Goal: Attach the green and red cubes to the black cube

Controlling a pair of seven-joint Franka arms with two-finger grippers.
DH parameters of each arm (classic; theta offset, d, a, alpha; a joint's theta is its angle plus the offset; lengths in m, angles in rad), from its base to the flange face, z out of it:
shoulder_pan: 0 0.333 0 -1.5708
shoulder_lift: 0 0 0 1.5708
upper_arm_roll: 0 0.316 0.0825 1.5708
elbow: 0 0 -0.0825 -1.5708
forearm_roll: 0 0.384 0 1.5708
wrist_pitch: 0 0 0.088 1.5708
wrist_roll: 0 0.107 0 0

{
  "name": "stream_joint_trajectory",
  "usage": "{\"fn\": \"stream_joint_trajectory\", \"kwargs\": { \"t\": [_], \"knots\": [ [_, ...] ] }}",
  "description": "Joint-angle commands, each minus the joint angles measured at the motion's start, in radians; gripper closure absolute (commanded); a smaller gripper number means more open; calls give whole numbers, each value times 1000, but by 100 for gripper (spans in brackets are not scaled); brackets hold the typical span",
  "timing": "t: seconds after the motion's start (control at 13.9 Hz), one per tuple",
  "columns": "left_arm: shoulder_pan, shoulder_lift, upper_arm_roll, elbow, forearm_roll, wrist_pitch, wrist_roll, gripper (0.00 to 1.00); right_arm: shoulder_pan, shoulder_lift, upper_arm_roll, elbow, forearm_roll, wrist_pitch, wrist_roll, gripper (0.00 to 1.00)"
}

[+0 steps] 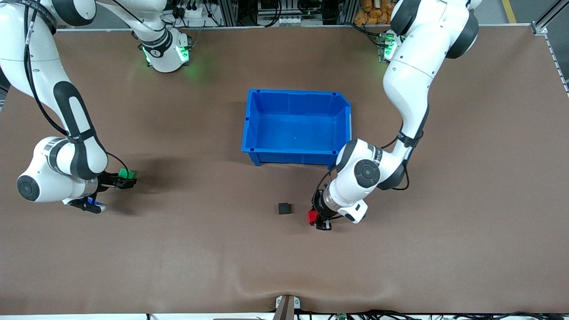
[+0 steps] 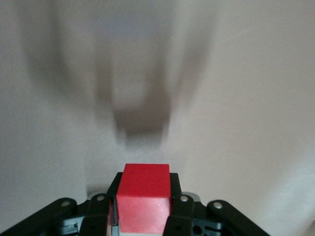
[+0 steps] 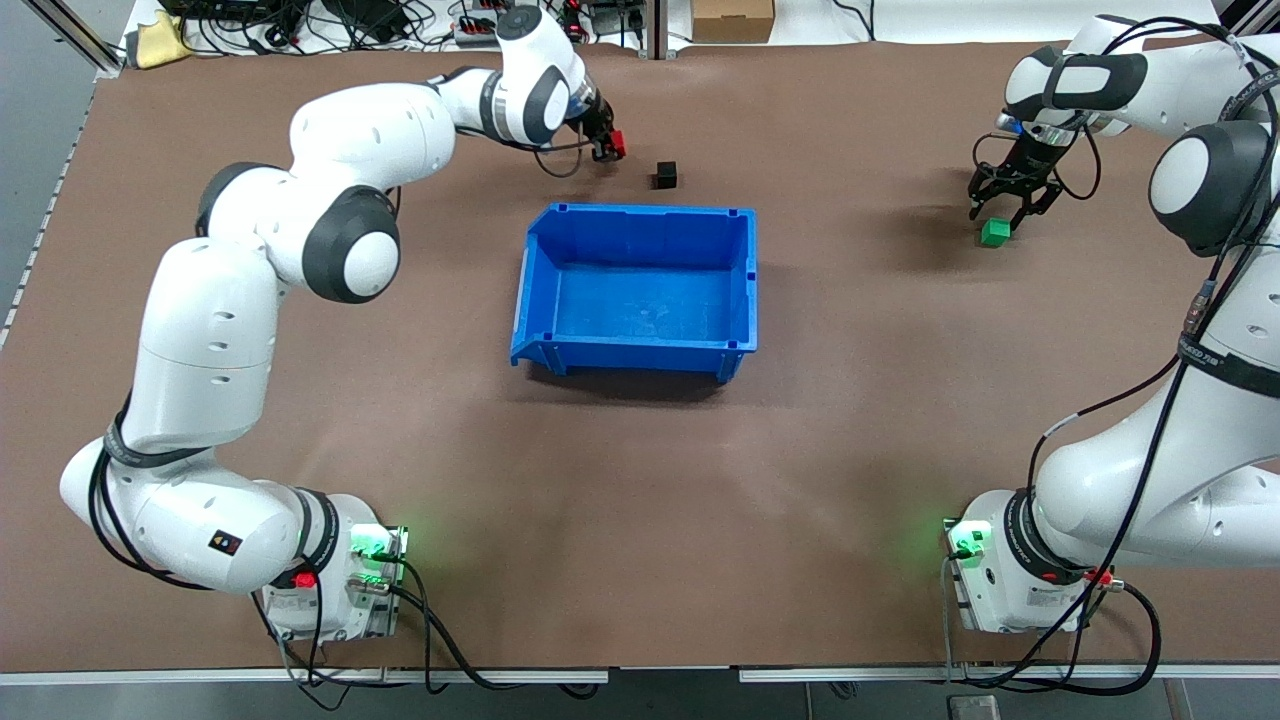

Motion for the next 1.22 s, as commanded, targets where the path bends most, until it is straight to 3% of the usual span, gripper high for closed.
{"fn": "stream_joint_trajectory", "kwargs": {
  "t": [0.0,0.14,0.22,0.5,0.79,1.15],
  "knots": [
    [-33,48,8,48,-36,19,-16,100,-34,-6,10,-9,16,6,-11,53],
    [-45,60,8,51,-36,39,-17,100,-34,1,10,-9,14,1,-11,89],
    [-49,71,6,54,-38,52,-19,100,-36,2,10,-9,14,-1,-10,100],
    [-65,94,8,56,-38,93,-22,100,-34,-3,12,6,20,-19,7,100],
    [-76,103,9,54,-38,98,-19,100,-29,-3,13,104,27,-200,129,100],
    [-96,106,9,48,-38,96,-20,100,-6,-6,18,156,78,-257,278,100]
  ]
}}
